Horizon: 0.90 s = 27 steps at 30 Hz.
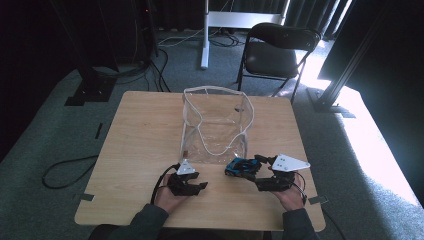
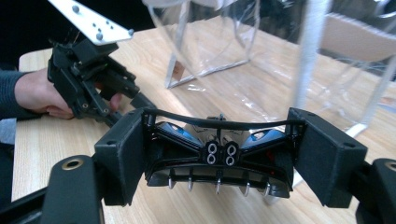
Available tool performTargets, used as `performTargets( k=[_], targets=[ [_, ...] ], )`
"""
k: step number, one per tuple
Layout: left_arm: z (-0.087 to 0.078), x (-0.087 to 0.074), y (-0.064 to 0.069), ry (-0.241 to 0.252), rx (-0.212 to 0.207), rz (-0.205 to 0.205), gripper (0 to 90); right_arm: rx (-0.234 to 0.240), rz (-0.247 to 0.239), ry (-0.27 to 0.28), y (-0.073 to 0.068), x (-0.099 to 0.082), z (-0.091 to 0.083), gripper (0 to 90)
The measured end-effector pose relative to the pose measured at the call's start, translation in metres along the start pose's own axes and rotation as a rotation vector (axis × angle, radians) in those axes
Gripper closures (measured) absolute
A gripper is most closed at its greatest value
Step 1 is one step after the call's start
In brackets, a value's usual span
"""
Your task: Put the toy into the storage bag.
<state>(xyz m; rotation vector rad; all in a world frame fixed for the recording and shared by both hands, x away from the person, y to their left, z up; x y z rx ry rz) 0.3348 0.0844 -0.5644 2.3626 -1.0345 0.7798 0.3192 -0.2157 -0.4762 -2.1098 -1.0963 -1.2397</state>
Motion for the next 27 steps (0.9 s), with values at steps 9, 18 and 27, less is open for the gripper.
performTargets(
  k=[9,18,27],
  targets=[
    [0.0,0.0,-0.001,0.001,-0.008,-0.006,43.9,-0.046,0.019,0.024,0.01,0.005,-0.02,24.5],
    [-0.001,0.0,-0.001,0.002,-0.011,-0.012,43.9,-0.041,0.022,0.041,0.015,0.009,-0.038,24.4],
    [0.0,0.0,-0.001,0.004,-0.014,-0.014,43.9,-0.08,0.027,0.058,0.023,0.016,-0.057,24.4]
  ],
)
Point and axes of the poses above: each handheld gripper's, and its own axes: z roughly forward along the jaws, x roughly out of its top, y roughly to its right, the point moved 3 cm from there along z, roughly forward along the jaws, and after that the axes turned 8 degrees about -y, right-handed, at the moved point
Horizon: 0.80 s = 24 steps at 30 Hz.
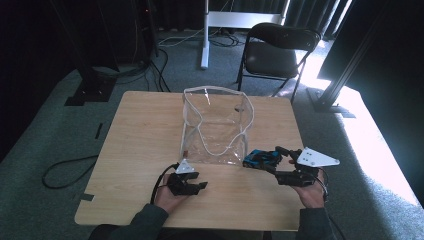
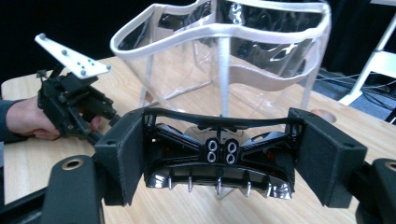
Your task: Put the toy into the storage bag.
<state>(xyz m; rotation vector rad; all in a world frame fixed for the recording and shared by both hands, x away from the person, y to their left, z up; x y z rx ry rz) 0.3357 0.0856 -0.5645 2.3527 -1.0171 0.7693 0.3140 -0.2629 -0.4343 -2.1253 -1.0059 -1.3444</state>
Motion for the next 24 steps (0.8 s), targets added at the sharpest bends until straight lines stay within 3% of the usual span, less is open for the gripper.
performTargets(
  k=[24],
  targets=[
    [0.0,0.0,0.0,0.001,-0.002,-0.003,43.9,-0.056,-0.011,0.021,0.027,0.026,-0.006,24.4]
  ],
)
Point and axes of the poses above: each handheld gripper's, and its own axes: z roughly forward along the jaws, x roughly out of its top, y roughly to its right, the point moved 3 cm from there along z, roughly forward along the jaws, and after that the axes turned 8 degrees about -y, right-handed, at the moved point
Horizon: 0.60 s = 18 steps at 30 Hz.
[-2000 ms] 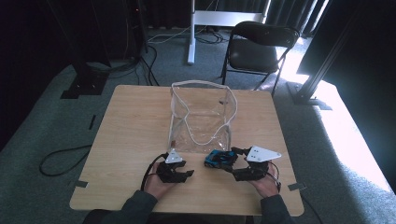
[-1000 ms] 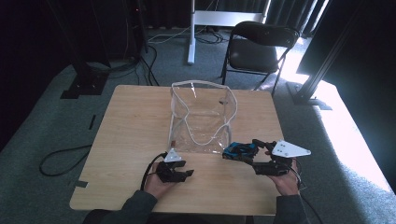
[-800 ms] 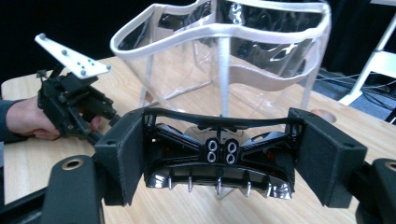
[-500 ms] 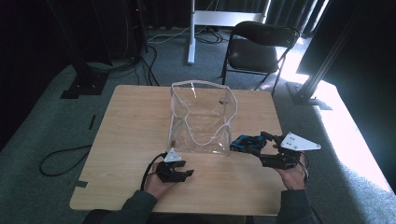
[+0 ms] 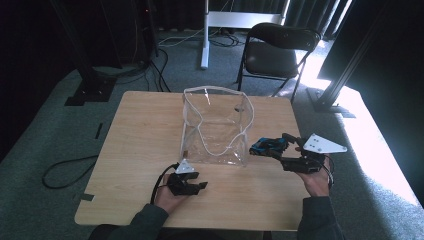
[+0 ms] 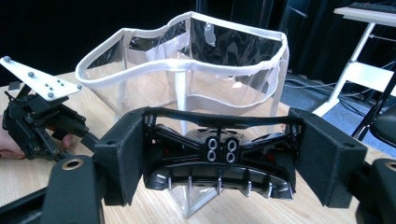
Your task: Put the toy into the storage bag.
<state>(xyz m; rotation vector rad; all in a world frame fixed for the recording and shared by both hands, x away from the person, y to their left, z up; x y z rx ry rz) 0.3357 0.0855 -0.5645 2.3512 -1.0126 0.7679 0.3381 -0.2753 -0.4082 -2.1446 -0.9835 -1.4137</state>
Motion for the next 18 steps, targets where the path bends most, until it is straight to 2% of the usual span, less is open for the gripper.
performTargets(
  k=[18],
  targets=[
    [0.0,0.0,0.0,0.001,0.0,-0.001,43.8,-0.029,-0.016,-0.003,0.013,0.018,0.001,24.5]
  ],
)
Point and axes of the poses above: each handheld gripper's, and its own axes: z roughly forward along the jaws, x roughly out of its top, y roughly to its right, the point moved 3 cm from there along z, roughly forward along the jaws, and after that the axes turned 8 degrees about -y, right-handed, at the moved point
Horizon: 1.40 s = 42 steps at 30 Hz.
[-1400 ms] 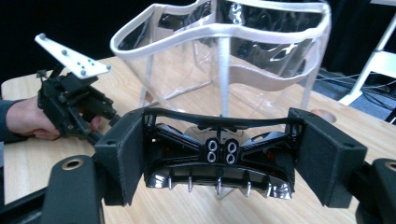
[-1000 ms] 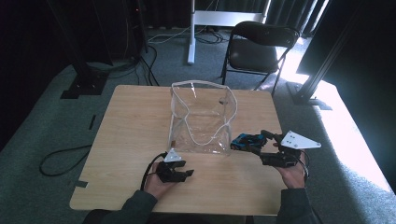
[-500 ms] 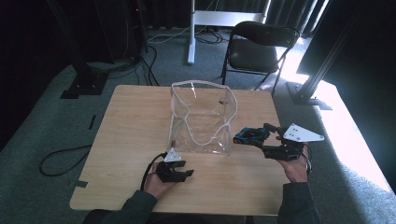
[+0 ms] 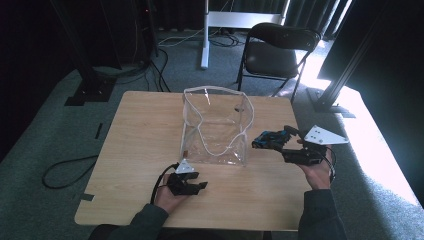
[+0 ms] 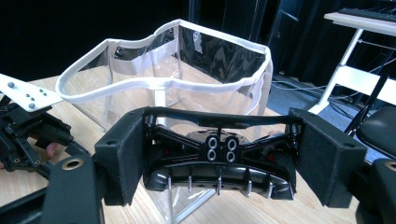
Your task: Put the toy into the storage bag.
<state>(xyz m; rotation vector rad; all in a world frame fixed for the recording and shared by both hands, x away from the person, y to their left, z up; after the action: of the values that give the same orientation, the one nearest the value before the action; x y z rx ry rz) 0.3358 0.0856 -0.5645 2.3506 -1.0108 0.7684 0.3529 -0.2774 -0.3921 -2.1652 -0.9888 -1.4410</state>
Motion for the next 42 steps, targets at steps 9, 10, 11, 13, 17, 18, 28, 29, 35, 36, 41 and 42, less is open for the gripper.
performTargets(
  k=[9,10,11,13,17,18,28,29,35,36,41,42],
  targets=[
    [0.0,0.0,0.0,0.0,-0.001,0.0,43.8,-0.004,-0.013,0.002,0.004,0.009,-0.001,24.5],
    [0.0,0.0,0.0,0.0,-0.001,-0.001,43.8,-0.008,-0.017,-0.001,0.006,0.013,0.0,24.5],
    [0.0,0.0,0.0,0.0,-0.003,-0.001,43.8,-0.008,-0.019,-0.001,0.006,0.014,0.0,24.5],
    [0.0,0.0,0.0,0.0,-0.003,-0.002,43.8,-0.011,-0.022,0.002,0.007,0.017,0.0,24.5],
    [0.0,0.0,0.0,-0.001,-0.003,-0.001,43.8,-0.013,-0.02,0.012,0.009,0.021,0.001,24.5],
    [0.0,0.0,0.0,0.0,-0.003,-0.001,43.7,-0.015,-0.022,0.015,0.01,0.022,0.001,24.5],
    [0.0,0.0,0.0,-0.001,-0.002,-0.001,43.7,-0.025,-0.032,0.034,0.014,0.035,0.0,24.5],
    [0.0,0.0,0.0,-0.001,-0.002,-0.001,43.7,-0.025,-0.033,0.039,0.014,0.037,0.0,24.6],
    [0.0,0.0,0.0,-0.001,-0.002,-0.002,43.7,-0.024,-0.05,0.046,0.015,0.048,0.0,24.7],
    [0.0,0.0,0.0,-0.001,-0.003,-0.002,43.7,-0.025,-0.052,0.048,0.015,0.05,0.0,24.6],
    [0.0,0.0,0.0,-0.001,-0.003,-0.002,43.7,-0.025,-0.049,0.061,0.019,0.057,0.0,24.6],
    [0.0,0.0,0.0,-0.001,-0.003,-0.002,43.7,-0.028,-0.055,0.063,0.019,0.059,0.0,24.7]
  ],
)
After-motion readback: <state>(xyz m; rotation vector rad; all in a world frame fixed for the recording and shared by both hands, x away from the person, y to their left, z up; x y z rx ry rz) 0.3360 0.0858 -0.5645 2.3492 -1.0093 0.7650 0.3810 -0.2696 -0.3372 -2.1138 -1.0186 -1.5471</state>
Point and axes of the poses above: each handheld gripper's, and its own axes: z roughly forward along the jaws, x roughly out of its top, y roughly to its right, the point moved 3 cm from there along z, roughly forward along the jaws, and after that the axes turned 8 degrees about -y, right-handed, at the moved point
